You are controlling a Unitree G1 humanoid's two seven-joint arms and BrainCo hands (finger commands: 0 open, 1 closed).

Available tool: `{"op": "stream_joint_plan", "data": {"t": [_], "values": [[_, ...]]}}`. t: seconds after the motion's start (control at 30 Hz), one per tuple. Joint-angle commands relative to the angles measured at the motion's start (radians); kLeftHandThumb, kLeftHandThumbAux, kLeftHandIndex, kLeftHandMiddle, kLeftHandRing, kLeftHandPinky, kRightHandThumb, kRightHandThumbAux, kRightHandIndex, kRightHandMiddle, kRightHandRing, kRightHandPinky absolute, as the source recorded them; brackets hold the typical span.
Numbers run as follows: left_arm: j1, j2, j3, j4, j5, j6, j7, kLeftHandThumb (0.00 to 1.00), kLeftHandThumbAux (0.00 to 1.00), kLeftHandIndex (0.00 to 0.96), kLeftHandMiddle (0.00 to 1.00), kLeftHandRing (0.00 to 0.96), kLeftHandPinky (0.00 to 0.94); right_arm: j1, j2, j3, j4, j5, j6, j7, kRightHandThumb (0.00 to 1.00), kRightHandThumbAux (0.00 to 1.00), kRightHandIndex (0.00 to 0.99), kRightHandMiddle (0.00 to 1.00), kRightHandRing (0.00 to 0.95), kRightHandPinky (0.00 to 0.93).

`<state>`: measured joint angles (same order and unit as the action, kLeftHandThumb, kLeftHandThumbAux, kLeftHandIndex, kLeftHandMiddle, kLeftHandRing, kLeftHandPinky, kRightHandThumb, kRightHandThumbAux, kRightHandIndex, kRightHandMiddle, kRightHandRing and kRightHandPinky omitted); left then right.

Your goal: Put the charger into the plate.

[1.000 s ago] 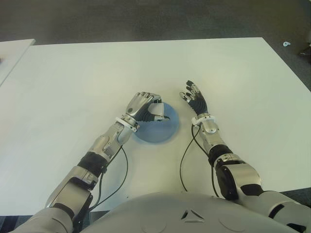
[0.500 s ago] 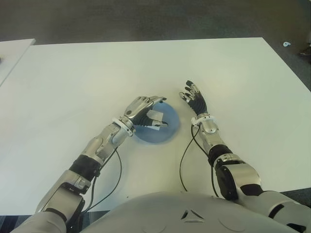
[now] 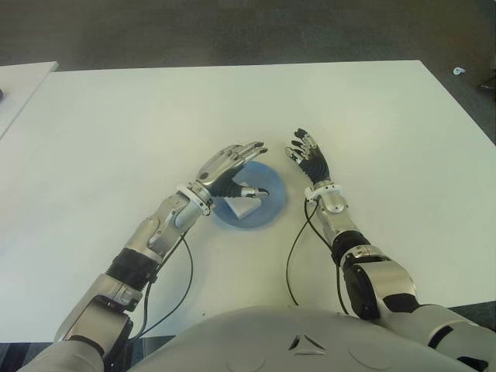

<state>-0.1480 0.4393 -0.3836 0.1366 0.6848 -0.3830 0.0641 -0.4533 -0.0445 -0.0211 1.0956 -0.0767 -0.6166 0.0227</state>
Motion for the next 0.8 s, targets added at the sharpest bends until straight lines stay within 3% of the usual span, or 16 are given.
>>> {"op": "stream_joint_plan", "data": {"t": [0.03,0.23,0.37,0.6,0.8], "values": [[0.027,0.004,0.028,-0.013,0.024,0.057,0.004,0.285,0.149,0.0,0.0,0.0,0.0,0.097,0.019,0.013,0.08,-0.012,0.091,-0.003,0.081,0.598,0.0,0.132,0.151,0.165],[0.038,-0.031,0.056,0.003,0.025,0.081,0.083,0.267,0.222,0.039,0.003,0.0,0.0,0.099,0.019,0.016,0.076,-0.016,0.091,-0.012,0.086,0.573,0.0,0.149,0.173,0.17],[0.043,-0.048,0.102,0.019,-0.06,0.027,0.12,0.238,0.31,0.067,0.054,0.009,0.0,0.102,0.02,0.017,0.073,-0.016,0.089,-0.017,0.104,0.571,0.0,0.16,0.189,0.175],[0.054,-0.081,0.182,0.033,-0.258,-0.084,0.101,0.221,0.448,0.083,0.118,0.067,0.035,0.106,0.02,0.016,0.069,-0.013,0.085,-0.016,0.121,0.577,0.0,0.162,0.198,0.184],[0.023,-0.056,0.278,0.145,-0.379,-0.166,0.084,0.186,0.553,0.11,0.151,0.111,0.075,0.109,0.021,0.014,0.066,-0.01,0.08,-0.014,0.124,0.579,0.0,0.17,0.205,0.194]]}}
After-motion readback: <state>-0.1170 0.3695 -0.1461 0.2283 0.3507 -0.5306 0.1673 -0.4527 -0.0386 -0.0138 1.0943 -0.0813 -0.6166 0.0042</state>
